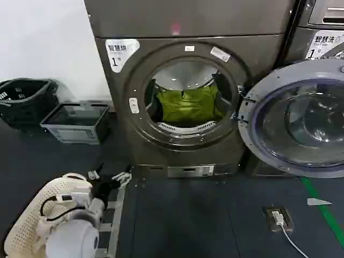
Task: Grasp the clothes from the dryer.
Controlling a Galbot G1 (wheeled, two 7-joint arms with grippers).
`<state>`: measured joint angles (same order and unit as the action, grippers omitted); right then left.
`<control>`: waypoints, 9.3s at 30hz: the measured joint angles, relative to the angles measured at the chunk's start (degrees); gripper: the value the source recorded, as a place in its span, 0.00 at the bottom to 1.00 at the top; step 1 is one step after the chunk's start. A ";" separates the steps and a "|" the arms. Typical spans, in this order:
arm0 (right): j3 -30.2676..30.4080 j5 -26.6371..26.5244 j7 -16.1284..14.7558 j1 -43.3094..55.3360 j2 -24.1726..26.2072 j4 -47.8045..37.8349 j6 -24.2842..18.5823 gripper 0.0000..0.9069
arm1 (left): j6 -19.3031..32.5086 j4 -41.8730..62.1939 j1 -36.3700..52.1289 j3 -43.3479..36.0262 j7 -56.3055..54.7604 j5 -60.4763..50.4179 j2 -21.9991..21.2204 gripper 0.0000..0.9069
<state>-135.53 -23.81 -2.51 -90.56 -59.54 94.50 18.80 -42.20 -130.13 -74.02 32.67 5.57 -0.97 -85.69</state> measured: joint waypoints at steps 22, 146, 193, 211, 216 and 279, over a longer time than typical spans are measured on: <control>1.80 0.23 3.06 0.36 -0.21 -2.43 -5.04 1.00 | 0.00 -0.67 -0.77 0.28 -0.06 0.02 -0.12 1.00; 2.49 -4.74 7.29 -0.36 -3.22 -4.37 -12.57 1.00 | 0.00 0.54 -0.57 -0.33 -0.06 -0.30 -0.36 1.00; 1.76 -4.63 7.28 -1.78 -4.04 -4.95 -12.91 1.00 | 0.00 1.93 -0.05 -0.27 0.13 -0.48 -0.21 1.00; 2.34 -4.24 7.27 -2.08 -4.51 -5.03 -14.14 1.00 | 0.00 4.02 1.96 -1.10 -0.11 -2.18 -0.04 1.00; 2.28 -4.41 7.29 -2.03 -4.55 -4.98 -14.35 1.00 | 0.00 6.15 4.37 -1.92 -0.73 -3.06 -0.20 1.00; 4.61 -4.28 7.09 -2.49 -5.87 -3.73 -16.05 1.00 | 52.40 79.46 63.89 -1.54 60.95 -73.15 1.72 1.00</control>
<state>-130.92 -28.08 4.57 -93.05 -65.41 90.77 2.74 10.20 -50.67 -10.14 31.14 66.51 -74.11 -83.97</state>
